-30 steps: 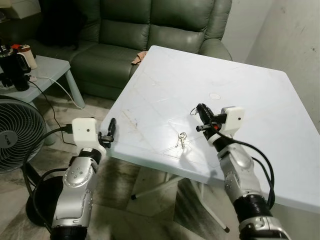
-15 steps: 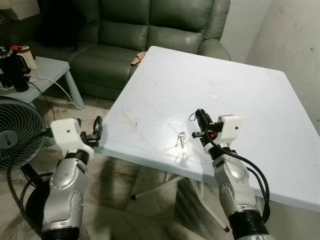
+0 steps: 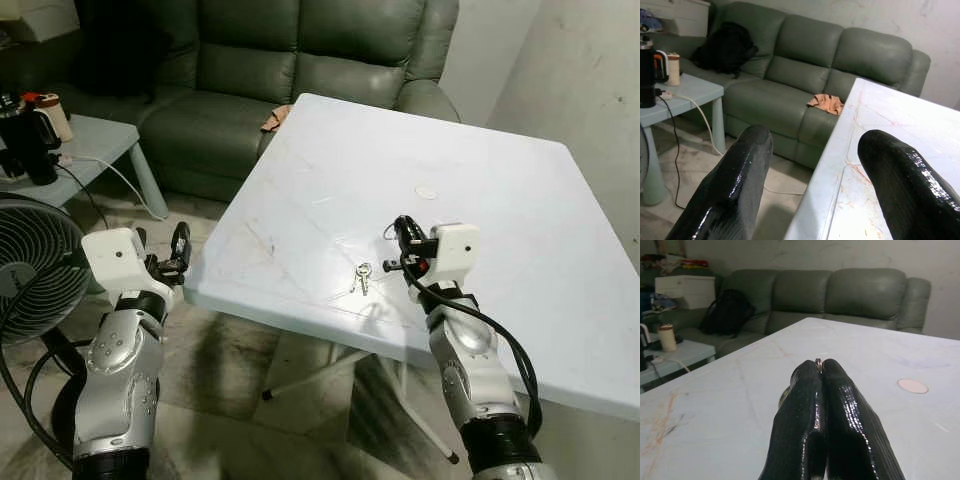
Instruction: Hang keys on a hook
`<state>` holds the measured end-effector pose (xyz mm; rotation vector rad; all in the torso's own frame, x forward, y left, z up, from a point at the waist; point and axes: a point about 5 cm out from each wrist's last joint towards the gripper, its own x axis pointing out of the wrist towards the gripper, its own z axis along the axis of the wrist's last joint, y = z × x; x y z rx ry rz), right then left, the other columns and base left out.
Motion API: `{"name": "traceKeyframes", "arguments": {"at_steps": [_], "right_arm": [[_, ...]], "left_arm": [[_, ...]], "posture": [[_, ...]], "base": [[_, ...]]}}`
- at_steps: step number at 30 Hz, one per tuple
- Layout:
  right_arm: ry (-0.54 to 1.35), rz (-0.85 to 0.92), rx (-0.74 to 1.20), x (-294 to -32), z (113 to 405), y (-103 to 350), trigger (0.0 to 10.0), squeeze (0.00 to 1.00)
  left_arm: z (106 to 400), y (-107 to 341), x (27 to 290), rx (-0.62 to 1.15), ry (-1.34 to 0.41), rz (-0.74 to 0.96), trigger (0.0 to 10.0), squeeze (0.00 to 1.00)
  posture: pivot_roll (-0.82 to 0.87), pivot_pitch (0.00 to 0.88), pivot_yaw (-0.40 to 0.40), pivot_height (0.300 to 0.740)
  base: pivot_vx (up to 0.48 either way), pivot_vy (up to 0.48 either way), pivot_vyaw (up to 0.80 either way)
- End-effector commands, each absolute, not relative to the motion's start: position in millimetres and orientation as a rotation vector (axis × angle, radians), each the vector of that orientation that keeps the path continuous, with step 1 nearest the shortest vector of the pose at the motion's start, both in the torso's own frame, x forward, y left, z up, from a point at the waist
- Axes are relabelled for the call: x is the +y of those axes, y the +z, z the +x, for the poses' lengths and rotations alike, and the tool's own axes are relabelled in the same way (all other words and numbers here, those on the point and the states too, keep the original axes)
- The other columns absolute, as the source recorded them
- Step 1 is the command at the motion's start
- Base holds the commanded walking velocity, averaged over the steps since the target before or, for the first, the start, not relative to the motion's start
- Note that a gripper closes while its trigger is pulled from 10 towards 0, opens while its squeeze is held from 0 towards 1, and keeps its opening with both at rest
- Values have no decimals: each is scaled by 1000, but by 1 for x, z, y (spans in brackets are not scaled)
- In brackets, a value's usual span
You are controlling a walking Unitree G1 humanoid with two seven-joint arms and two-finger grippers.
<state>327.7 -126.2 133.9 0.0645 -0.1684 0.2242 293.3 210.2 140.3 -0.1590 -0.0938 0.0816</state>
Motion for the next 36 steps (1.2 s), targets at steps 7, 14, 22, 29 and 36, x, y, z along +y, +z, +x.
{"name": "traceKeyframes", "arguments": {"at_steps": [7, 14, 22, 29, 36], "right_arm": [[210, 17, -144, -129, 332, 133, 10000, 0], [230, 16, -124, -125, 335, 131, 10000, 0], [216, -38, -125, -133, 335, 131, 10000, 0], [219, -58, -113, -135, 335, 129, 10000, 0], [235, -62, -114, -132, 335, 130, 10000, 0]], "left_arm": [[302, 145, 212, -105, 115, -136, 10000, 0], [302, 144, 214, -111, 151, -144, 10000, 0], [307, 139, 213, -83, 150, -168, 10000, 0], [309, 137, 210, -72, 153, -175, 10000, 0], [308, 135, 209, -62, 162, -156, 10000, 0]], "posture": [[-102, 0, -47, 740], [-88, 0, -56, 740], [-108, 0, -63, 740], [-110, 0, -70, 740], [-104, 0, -75, 740]], "base": [[0, 0, -785], [0, 0, -784], [0, 0, -785], [0, 441, -788], [0, 203, -787]]}}
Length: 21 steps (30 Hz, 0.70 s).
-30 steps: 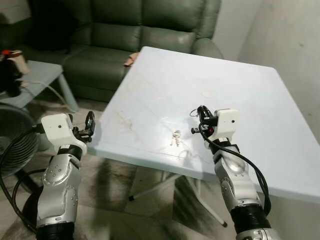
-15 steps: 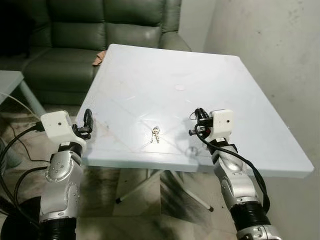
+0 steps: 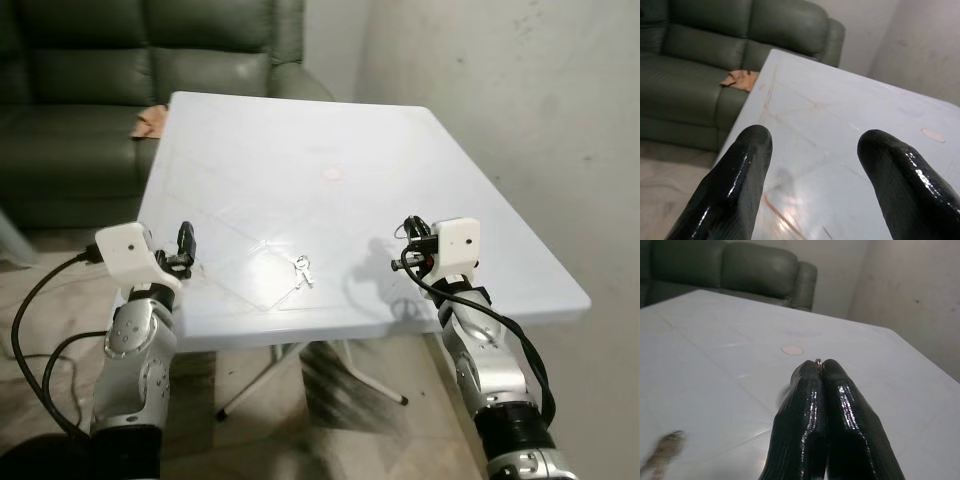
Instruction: Hang keys on a hook
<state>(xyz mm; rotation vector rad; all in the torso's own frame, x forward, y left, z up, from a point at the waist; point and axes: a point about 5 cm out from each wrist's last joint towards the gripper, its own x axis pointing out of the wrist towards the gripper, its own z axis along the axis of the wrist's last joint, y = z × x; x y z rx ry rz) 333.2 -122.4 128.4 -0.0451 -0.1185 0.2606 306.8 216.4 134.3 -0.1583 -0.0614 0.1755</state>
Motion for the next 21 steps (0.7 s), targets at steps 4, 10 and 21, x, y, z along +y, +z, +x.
{"name": "traceKeyframes", "arguments": {"at_steps": [4, 10, 21], "right_arm": [[242, -65, -114, -131, 334, 129, 10000, 0], [242, -68, -112, -132, 334, 128, 10000, 0], [243, -69, -107, -132, 332, 127, 10000, 0]], "left_arm": [[309, 135, 211, -61, 164, -153, 10000, 0], [309, 134, 210, -54, 161, -146, 10000, 0], [308, 132, 209, -36, 163, -131, 10000, 0]], "posture": [[-103, 0, -76, 740], [-101, 0, -76, 740], [-100, 0, -77, 740]], "base": [[0, 0, -788], [0, 0, -783], [0, 0, -782]]}}
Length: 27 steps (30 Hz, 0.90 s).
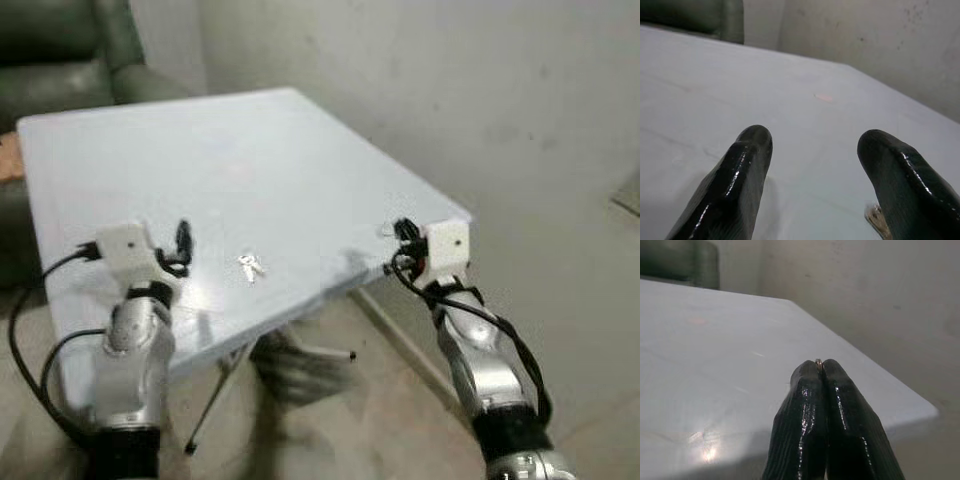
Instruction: Hang keys on a hook
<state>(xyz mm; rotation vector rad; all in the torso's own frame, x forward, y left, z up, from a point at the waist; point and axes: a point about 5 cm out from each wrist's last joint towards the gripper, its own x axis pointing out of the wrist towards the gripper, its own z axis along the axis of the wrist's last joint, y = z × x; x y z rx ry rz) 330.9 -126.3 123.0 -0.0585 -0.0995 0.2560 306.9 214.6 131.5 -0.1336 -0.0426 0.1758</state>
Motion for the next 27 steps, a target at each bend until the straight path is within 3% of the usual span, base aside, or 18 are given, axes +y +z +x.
{"name": "traceKeyframes", "arguments": {"at_steps": [1, 27], "right_arm": [[243, -69, -107, -132, 333, 127, 10000, 0], [234, -77, -99, -133, 333, 126, 10000, 0]], "left_arm": [[309, 132, 208, -34, 159, -128, 10000, 0], [311, 133, 193, -14, 101, -116, 10000, 0]], "posture": [[-101, 0, -75, 740], [-99, 0, -74, 740]], "base": [[0, 0, -788], [0, 0, -783]]}}
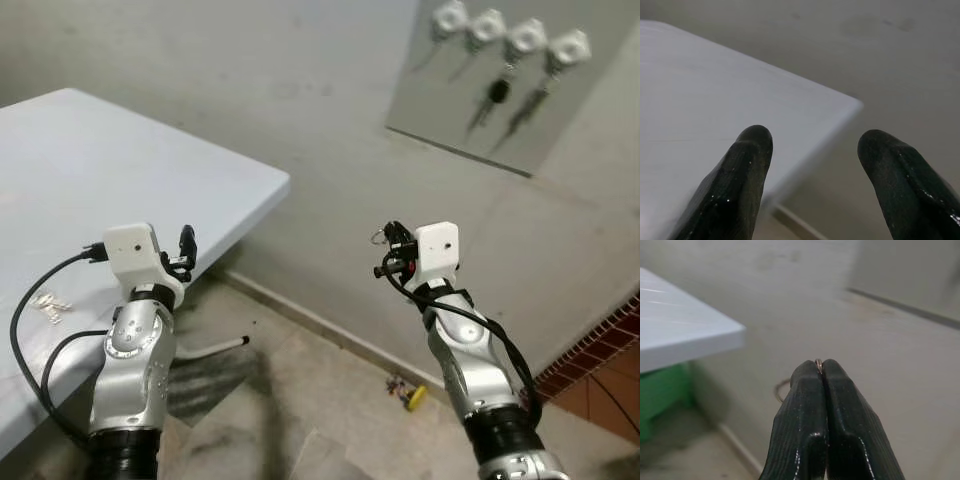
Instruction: Hang keys on a hook
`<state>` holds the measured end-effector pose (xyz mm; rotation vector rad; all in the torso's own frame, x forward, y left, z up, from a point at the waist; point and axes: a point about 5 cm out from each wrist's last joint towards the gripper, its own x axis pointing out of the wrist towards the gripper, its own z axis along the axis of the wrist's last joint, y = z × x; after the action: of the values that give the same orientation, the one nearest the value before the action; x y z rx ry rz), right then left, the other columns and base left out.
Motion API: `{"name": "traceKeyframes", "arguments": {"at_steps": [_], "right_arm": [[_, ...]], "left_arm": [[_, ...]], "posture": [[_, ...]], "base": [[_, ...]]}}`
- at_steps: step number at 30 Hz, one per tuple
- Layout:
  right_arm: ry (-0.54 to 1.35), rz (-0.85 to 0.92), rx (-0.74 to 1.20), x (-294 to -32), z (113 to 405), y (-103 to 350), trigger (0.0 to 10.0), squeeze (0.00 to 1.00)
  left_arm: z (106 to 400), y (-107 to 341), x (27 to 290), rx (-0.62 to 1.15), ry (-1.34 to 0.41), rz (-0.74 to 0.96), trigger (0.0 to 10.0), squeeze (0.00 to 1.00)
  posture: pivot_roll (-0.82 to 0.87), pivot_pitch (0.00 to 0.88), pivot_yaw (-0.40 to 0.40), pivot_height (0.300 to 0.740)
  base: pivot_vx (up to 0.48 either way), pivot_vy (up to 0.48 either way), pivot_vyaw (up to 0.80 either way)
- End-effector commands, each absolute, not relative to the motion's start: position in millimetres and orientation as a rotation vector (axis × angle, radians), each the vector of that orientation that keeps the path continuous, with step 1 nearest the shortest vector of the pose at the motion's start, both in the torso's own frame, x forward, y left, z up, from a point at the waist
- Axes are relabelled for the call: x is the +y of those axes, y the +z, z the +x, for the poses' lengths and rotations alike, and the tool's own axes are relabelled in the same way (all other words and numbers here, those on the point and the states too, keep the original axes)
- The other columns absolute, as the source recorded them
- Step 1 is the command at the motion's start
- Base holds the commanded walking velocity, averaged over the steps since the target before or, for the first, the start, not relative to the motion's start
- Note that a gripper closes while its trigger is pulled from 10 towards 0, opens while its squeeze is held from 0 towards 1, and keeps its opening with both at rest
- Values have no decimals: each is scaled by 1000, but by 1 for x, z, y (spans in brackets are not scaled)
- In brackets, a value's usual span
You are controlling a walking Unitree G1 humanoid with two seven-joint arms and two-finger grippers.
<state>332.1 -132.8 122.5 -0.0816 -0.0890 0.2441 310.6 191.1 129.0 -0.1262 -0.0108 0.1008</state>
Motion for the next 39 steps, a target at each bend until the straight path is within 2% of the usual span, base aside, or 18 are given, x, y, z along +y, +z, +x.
{"name": "traceKeyframes", "arguments": {"at_steps": [1, 5, 27, 39], "right_arm": [[234, -77, -99, -133, 333, 126, 10000, 0], [234, -77, -99, -133, 333, 126, 10000, 0], [247, -89, -117, -131, 331, 129, 10000, 0], [244, -88, -123, -132, 330, 130, 10000, 0]], "left_arm": [[311, 133, 193, -11, 101, -117, 10000, 0], [311, 133, 193, -11, 101, -116, 10000, 0], [311, 137, 192, -14, 70, -139, 10000, 0], [312, 139, 190, -22, 57, -137, 10000, 0]], "posture": [[-99, 0, -74, 740], [-99, 0, -74, 740], [-107, 0, -69, 740], [-112, 0, -63, 740]], "base": [[0, 0, -763], [0, 0, -763], [0, 0, 0], [368, 0, 0]]}}
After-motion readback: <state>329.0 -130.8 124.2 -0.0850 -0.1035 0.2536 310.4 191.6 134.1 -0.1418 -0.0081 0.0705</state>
